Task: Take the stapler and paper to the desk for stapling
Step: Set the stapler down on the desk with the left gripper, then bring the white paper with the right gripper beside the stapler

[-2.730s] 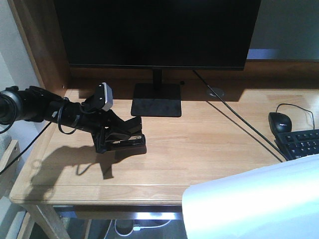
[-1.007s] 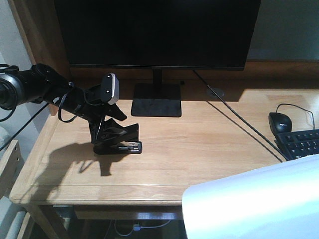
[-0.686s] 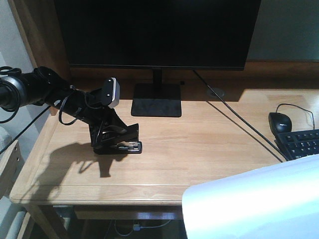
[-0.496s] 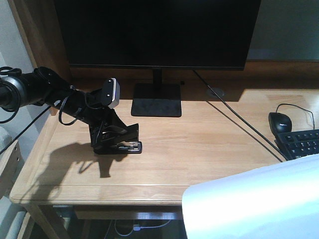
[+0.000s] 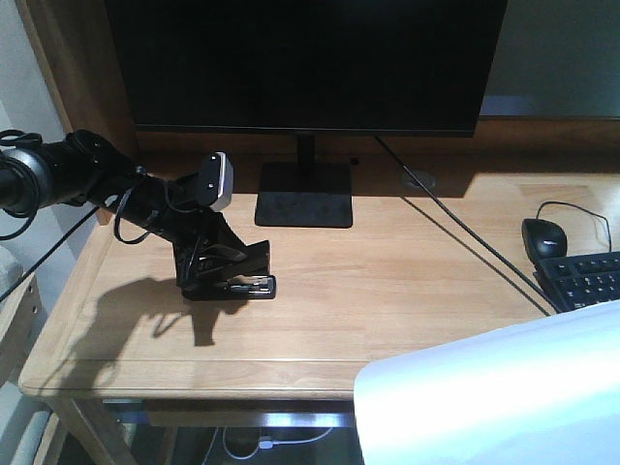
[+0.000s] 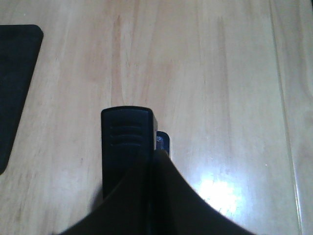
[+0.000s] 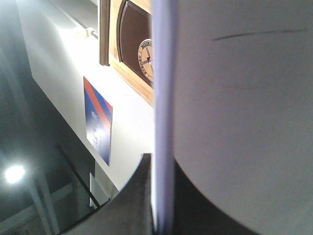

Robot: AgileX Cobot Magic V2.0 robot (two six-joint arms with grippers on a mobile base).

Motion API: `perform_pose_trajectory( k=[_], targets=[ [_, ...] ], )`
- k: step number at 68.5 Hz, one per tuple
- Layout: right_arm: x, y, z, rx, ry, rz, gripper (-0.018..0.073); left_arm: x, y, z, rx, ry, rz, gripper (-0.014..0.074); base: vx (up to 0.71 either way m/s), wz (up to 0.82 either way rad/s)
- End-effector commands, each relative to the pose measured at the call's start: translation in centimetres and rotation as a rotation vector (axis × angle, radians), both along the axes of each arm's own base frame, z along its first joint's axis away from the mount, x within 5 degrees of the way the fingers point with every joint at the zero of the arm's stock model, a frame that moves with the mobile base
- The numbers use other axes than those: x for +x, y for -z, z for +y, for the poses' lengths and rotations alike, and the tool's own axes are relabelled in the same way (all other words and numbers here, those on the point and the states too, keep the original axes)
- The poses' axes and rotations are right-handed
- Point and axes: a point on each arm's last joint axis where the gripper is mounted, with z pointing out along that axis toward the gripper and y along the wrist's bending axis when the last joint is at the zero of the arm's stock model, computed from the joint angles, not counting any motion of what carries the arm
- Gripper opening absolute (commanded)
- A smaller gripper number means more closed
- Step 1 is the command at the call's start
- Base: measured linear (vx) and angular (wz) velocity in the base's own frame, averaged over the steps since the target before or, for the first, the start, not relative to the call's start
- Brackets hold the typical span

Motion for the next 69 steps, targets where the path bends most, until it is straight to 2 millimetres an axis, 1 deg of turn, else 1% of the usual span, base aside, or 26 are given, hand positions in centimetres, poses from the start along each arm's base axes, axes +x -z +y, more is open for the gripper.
perform_pose_trajectory(
  k=[1, 23, 33, 39, 43, 50, 53, 57, 63, 69],
  targets=[
    [-0.5, -1.2, -0.1, 0.016, -0.003, -0.075, -0.0002, -0.1, -3.7, -0.3, -0.067, -0.019, -0.062, -0.0006, 0.00, 0.00],
    [-0.5, -1.2, -0.1, 0.017, -0.003, -0.074, -0.0002, -0.1, -3.7, -0.3, -0.067, -0.019, -0.062, -0.0006, 0.00, 0.00],
    [-0.5, -1.4, -0.3, 0.063, -0.014, -0.068, -0.0002, -0.1, -3.7, -0.3, -0.067, -0.019, -0.062, -0.0006, 0.00, 0.00],
    [-0.4, -1.3, -0.2, 0.031, 0.000, -0.069, -0.0002, -0.1, -3.7, -0.3, -0.067, -0.019, -0.062, -0.0006, 0.00, 0.00],
    [-0.2, -1.2, 0.1, -0.042, 0.022, -0.051, -0.0002, -0.1, -3.7, -0.3, -0.067, -0.019, -0.062, -0.0006, 0.00, 0.00],
    [0.3, -1.6, 0.9, -0.249, 0.057, 0.008, -0.0002, -0.1, -3.7, -0.3, -0.067, -0.019, -0.062, -0.0006, 0.00, 0.00],
    [0.5, -2.0, 1.3, -0.360, 0.078, 0.020, -0.0002, -0.1, -3.7, -0.3, -0.067, -0.019, -0.062, -0.0006, 0.00, 0.00],
    [0.8, -2.6, 1.7, -0.448, 0.082, 0.027, -0.0002, -0.1, -3.7, -0.3, -0.067, -0.019, -0.062, -0.0006, 0.00, 0.00],
    [1.3, -3.6, 2.5, -0.565, 0.053, 0.026, -0.0002, -0.1, -3.7, -0.3, -0.067, -0.019, -0.062, -0.0006, 0.00, 0.00],
    [2.3, -4.2, 3.5, -0.666, 0.005, 0.060, -0.0002, -0.1, -3.7, -0.3, -0.067, -0.019, -0.062, -0.0006, 0.00, 0.00]
  ],
)
